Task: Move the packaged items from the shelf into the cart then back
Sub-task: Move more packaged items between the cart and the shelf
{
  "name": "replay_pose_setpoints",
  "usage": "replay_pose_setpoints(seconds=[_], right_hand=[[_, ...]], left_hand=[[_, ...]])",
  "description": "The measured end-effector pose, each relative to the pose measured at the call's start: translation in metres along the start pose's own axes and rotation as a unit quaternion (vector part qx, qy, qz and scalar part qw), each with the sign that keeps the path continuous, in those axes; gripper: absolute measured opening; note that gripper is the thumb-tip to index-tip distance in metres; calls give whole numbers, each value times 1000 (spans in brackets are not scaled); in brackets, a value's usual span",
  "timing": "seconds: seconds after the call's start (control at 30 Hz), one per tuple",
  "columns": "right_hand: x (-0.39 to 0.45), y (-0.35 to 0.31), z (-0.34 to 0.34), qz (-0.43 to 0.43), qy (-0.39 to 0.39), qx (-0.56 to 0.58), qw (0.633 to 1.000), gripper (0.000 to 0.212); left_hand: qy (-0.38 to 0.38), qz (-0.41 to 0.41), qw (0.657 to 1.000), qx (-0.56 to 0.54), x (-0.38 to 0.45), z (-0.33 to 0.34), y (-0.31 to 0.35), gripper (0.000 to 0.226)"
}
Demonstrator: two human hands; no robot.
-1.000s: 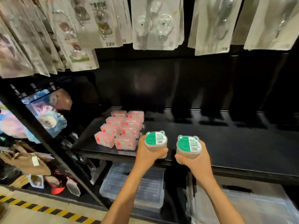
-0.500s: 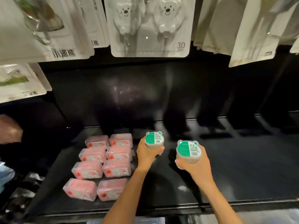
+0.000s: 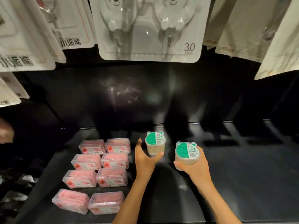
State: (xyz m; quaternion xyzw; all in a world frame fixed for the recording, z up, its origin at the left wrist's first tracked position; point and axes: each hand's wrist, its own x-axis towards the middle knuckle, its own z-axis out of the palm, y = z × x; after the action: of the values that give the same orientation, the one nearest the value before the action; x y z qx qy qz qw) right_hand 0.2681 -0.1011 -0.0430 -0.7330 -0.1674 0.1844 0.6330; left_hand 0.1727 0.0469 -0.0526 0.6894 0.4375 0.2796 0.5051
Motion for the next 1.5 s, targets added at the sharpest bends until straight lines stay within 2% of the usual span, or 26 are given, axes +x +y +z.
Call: replay_pose_setpoints(seconds=[0.07,0.13,0.2,0.27,0.33,0.37,0.43,0.5,0.67,0.87,1.17,1.37,1.5], right_hand=[[6,4,0,3,-4,-5,1000,84],[13,7,1,6,-10,-14,1000,82],[20,10,4,15,-17,-29,999,79],[28,12,8,20,-21,-52,998,79],[35,17,12,26,-38,-65,997,78],[36,17,14,26,-44,-57,997,78],[37,17,16,16,-42,-48,998,80],[34,16,15,0,-41,-45,998,82],[27,11,11,-30,-40,-51,997,95],[24,16,6,-52,-36,-83,994,71],[33,22,18,-75,0,-121,990,65],[37,25,28,-63,35,-175,982,53],[37,18,29,-51,32,-199,978,49]], left_hand=[[40,8,999,25,-23,-7,-6,85],[57,62,994,62,-48,-15,-16,61],[6,164,977,133,-61,-22,-26,44],[-69,291,920,255,-61,-29,-35,42],[-113,415,829,357,-56,-33,-39,41],[-135,452,793,386,-54,-35,-40,40],[-167,484,747,424,-53,-37,-42,41],[-173,496,727,443,-54,-38,-44,41],[-157,488,727,457,-60,-34,-43,41],[-154,473,733,463,-64,-34,-45,42],[-155,465,751,443,-65,-33,-45,39],[-153,472,754,430,-65,-34,-43,39],[-154,475,753,429,-66,-35,-41,38]])
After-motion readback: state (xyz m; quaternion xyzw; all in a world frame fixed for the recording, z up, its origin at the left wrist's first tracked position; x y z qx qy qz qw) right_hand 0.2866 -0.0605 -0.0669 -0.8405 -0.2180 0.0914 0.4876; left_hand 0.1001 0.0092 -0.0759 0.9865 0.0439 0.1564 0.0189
